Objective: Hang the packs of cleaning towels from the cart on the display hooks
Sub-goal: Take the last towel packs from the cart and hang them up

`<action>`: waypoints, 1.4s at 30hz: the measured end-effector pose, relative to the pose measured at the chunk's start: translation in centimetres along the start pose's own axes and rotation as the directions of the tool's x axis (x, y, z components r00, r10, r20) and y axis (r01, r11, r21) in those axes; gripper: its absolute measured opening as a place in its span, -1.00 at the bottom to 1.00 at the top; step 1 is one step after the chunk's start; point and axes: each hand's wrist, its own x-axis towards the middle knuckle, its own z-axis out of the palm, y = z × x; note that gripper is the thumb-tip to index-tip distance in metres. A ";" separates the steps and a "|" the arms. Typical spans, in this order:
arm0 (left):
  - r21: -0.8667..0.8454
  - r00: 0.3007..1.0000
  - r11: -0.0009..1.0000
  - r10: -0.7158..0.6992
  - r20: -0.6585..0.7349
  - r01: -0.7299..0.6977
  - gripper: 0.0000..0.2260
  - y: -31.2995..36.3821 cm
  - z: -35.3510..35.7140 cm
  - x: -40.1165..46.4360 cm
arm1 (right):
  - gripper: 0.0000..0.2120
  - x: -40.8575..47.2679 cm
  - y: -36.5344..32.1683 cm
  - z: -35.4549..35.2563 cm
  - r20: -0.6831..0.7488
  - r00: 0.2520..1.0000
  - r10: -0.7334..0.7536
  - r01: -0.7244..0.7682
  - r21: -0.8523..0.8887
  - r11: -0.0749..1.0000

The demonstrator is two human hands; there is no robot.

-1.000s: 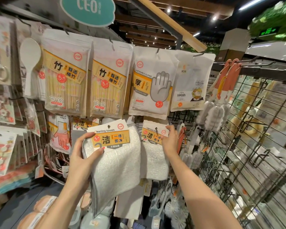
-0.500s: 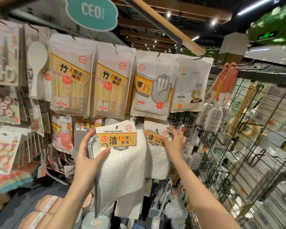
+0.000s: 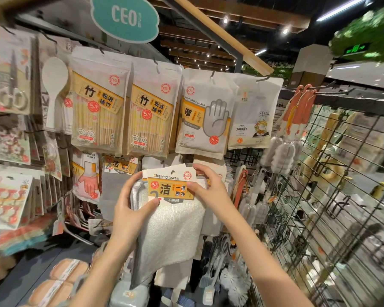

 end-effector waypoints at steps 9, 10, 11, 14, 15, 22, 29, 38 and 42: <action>0.027 0.997 0.997 0.069 0.018 -0.070 -0.46 -0.3 0.0 0.0 | -0.54 -0.8 -0.2 0.4 -0.022 0.999 -0.026 0.027 0.026 0.999; 0.028 0.998 0.998 0.062 0.011 -0.062 -0.47 -0.3 0.0 0.0 | -0.54 -0.8 -0.2 0.5 -0.024 0.999 -0.031 0.032 0.027 0.999; 0.027 0.999 0.998 0.053 0.003 -0.054 -0.47 -0.4 0.0 0.0 | -0.54 -0.8 -0.2 0.6 -0.025 0.999 -0.039 0.039 0.028 0.999; 0.017 1.000 0.999 0.028 -0.014 -0.028 -0.48 -0.7 0.0 -0.1 | -0.52 -0.7 0.0 1.0 -0.031 0.999 -0.031 0.032 0.029 0.999; 0.014 1.000 1.000 0.021 -0.014 -0.021 -0.49 -0.7 -0.1 -0.1 | -0.52 -0.6 0.2 1.0 -0.040 0.999 -0.019 0.020 0.031 0.999; -0.005 1.000 1.000 -0.014 -0.015 0.014 -0.63 -0.5 0.0 0.3 | -0.63 -0.7 1.5 0.7 -0.140 0.990 0.005 0.004 0.064 0.998; -0.047 0.999 0.999 -0.020 -0.033 0.018 -0.80 -0.5 0.2 0.6 | -0.62 -0.6 2.9 -0.4 -0.141 0.990 0.022 -0.005 0.117 0.993; 0.035 0.999 0.999 0.027 -0.024 -0.026 -0.60 -1.2 0.0 0.8 | -0.63 0.7 6.8 -2.1 -0.219 0.964 0.149 -0.108 0.189 0.976; 0.036 0.999 0.999 0.031 -0.035 -0.030 -0.60 -1.1 -0.1 1.0 | -0.63 1.7 8.0 -2.7 -0.279 0.945 0.170 -0.115 0.204 0.972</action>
